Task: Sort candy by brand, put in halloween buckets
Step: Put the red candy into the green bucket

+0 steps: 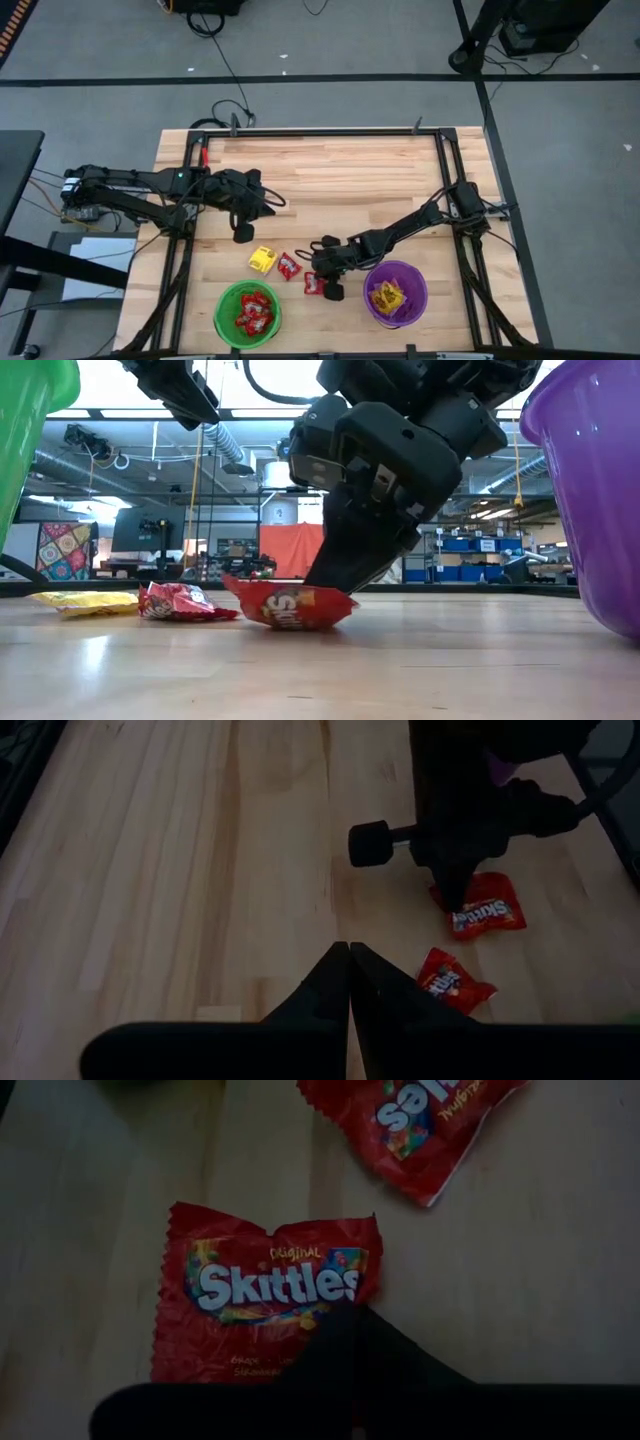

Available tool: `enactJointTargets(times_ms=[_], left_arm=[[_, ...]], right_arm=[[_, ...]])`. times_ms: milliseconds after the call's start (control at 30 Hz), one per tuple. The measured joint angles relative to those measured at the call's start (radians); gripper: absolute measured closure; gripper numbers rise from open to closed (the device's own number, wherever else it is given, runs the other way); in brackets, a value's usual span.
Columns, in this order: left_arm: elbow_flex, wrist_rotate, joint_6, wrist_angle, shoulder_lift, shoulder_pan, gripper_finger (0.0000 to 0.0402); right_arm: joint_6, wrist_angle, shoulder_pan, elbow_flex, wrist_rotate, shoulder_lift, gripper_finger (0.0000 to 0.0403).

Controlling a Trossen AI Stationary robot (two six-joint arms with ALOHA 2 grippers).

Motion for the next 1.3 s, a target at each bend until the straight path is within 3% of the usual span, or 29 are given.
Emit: enactJointTargets(times_ms=[267,667,1000,1100,1300], left_arm=[[0.000,0.000,-0.011,-0.005,0.000,0.000,0.0383],[0.000,0.000,-0.062,0.001,0.000,0.000,0.0383],[0.000,-0.017,-0.056,0.100,0.000,0.000,0.0383],[0.000,-0.048,-0.054,0.187,0.000,0.000,0.0383],[0.001,-0.212,0.021,0.350,0.043,0.004,0.0383]], right_arm=[[-0.052,-0.039,-0.021,-0.006,0.018,-0.062,0.0396],[-0.223,-0.098,-0.045,-0.002,0.144,-0.357,0.0397],[-0.230,-0.368,-0.046,-0.002,0.411,-0.578,0.0397],[-0.223,-0.381,-0.057,-0.002,0.430,-0.638,0.0397],[-0.223,-0.441,-0.071,-0.001,0.480,-0.750,0.0396]])
